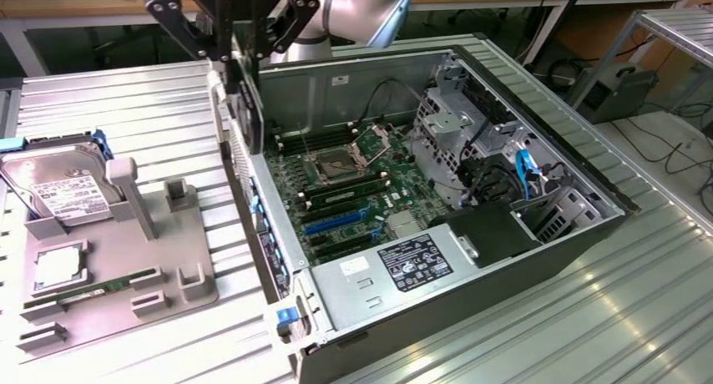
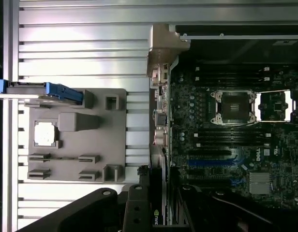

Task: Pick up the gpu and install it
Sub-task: 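Pick up the gpu and move the gpu toward the slot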

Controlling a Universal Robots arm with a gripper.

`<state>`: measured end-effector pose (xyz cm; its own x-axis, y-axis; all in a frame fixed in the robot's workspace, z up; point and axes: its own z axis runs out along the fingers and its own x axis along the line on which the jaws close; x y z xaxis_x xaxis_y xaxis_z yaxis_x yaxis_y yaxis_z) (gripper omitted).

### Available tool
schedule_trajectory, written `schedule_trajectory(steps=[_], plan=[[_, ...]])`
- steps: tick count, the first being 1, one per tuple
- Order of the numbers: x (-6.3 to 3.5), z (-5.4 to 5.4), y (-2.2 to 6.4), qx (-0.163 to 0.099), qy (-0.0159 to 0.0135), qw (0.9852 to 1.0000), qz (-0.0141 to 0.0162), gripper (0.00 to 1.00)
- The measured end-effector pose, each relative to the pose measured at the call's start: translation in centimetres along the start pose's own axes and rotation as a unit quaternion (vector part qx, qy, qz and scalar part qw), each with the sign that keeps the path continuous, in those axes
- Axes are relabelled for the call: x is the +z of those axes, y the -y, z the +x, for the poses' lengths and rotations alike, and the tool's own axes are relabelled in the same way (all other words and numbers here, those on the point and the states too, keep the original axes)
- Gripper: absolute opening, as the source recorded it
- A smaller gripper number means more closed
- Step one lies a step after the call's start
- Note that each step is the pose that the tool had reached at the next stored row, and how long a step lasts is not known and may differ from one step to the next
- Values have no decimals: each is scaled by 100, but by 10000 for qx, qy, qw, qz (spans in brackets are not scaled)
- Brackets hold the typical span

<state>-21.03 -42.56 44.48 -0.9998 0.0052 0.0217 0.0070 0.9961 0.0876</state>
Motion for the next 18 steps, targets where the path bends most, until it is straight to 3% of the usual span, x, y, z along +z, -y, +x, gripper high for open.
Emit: schedule_trajectory(steps=[10,14,18], plan=[[23,-476,-1,0,-9,10000,0,26],[69,-663,2,0,-10,10000,3,26],[171,-936,9,1,-10,10000,14,26]])
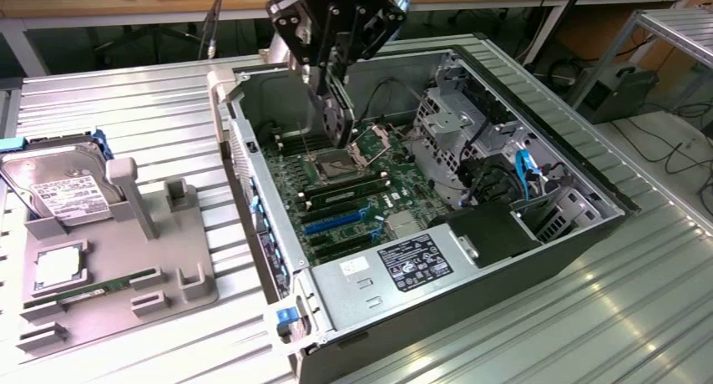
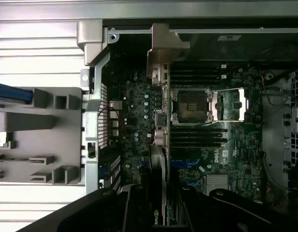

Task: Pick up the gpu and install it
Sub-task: 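Pick up the gpu and move the gpu toward the slot, then insert the gpu into the slot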

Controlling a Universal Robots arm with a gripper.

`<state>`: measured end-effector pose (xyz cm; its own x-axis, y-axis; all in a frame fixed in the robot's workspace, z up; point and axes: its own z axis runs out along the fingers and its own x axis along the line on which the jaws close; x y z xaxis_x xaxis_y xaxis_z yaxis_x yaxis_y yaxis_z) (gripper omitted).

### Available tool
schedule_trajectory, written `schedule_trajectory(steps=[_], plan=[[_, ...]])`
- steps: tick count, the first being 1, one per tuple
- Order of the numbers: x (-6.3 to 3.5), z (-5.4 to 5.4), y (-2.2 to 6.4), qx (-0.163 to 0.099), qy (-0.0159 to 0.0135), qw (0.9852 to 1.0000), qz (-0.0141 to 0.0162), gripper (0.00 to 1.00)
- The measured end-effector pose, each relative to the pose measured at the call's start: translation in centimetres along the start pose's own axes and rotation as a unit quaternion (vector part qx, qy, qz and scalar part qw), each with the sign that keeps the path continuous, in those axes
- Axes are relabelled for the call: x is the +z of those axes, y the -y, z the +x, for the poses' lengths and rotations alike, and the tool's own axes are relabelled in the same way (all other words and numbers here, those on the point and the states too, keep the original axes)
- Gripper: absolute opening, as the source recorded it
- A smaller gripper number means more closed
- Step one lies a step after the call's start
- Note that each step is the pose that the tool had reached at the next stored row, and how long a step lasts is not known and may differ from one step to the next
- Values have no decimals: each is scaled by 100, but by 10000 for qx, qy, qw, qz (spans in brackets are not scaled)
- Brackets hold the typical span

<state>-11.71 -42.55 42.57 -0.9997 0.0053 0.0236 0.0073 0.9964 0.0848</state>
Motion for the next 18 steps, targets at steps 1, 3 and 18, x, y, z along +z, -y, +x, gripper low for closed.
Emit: schedule_trajectory(steps=[1,3,18], plan=[[24,-64,2,-1,0,10000,1,26],[57,-155,7,0,0,10000,3,26],[232,-602,189,0,-6,10000,3,26]])
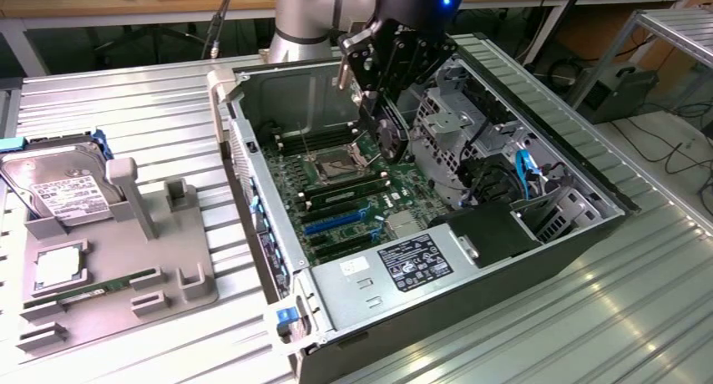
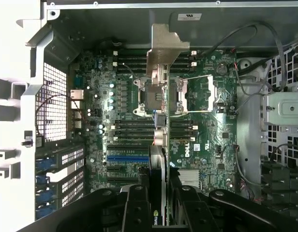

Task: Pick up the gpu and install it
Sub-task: 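Insert the gpu into the slot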

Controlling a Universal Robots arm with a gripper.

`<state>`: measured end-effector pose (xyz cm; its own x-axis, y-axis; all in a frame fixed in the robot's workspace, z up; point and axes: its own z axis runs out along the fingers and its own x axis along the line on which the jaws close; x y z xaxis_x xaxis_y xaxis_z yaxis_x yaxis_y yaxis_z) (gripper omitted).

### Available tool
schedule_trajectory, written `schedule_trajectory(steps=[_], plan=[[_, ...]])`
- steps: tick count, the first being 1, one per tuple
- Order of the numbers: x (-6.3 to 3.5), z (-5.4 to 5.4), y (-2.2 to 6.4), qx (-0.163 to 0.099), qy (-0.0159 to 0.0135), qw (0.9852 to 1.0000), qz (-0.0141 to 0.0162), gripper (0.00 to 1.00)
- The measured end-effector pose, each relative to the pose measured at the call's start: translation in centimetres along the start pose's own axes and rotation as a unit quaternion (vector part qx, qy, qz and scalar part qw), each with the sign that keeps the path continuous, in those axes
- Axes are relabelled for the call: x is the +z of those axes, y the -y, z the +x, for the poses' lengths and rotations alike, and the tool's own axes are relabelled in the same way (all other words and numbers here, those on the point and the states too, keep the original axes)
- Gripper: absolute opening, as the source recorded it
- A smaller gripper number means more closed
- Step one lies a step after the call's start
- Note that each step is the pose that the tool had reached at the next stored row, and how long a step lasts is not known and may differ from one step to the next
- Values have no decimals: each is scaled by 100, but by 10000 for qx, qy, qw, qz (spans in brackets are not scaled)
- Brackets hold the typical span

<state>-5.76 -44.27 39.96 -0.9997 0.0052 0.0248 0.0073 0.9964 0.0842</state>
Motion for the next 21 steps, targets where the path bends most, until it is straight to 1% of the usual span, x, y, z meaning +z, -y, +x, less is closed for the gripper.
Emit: schedule_trajectory(steps=[11,14,16,18,19,21], plan=[[1,0,0,-6,1,10000,0,26],[7,0,1,-256,-19,9997,6,26],[13,0,1,-441,-34,9990,11,26],[19,0,2,-628,-50,9980,15,26],[25,0,2,-817,-66,9966,20,26],[31,-1,3,-1006,-82,9949,25,26]])
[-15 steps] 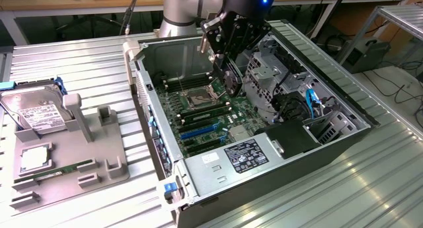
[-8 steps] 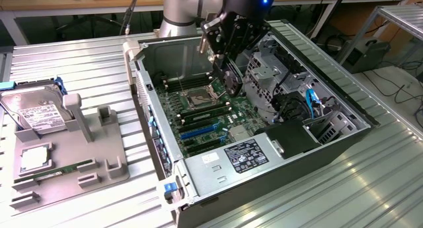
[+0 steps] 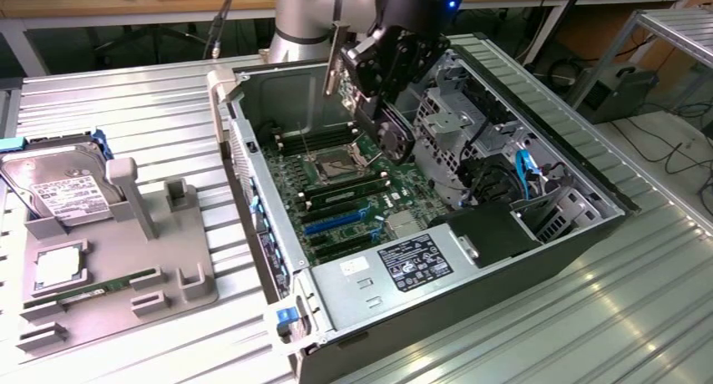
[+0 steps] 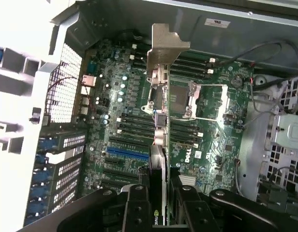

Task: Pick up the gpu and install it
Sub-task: 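Insert the gpu into the slot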

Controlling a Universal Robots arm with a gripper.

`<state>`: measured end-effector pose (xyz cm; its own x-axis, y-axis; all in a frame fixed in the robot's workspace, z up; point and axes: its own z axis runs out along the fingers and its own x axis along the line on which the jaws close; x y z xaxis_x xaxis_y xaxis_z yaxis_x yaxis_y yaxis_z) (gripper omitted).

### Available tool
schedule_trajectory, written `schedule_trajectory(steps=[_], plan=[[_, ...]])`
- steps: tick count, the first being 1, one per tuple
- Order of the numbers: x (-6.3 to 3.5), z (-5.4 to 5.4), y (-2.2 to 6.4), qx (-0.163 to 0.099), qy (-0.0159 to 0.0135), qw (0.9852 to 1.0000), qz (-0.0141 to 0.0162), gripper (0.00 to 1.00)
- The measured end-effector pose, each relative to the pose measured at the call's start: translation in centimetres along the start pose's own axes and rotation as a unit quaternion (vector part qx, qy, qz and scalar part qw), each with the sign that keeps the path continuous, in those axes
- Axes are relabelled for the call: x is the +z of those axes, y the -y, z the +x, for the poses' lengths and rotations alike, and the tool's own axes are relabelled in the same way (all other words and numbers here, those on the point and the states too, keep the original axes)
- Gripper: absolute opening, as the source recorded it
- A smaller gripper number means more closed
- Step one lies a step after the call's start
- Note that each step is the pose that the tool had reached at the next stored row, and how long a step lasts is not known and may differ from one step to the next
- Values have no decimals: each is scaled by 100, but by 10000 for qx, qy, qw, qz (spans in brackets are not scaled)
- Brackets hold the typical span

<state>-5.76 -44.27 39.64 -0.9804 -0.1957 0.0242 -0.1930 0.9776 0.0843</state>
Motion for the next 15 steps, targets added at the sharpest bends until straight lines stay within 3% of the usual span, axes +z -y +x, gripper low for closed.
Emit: schedule_trajectory(steps=[4,8,11,15], plan=[[13,0,1,-424,-35,9991,11,26],[21,-1,2,-787,-62,9969,20,26],[26,-1,2,-1058,-77,9944,29,26],[31,-2,3,-1432,-86,9896,45,26]])
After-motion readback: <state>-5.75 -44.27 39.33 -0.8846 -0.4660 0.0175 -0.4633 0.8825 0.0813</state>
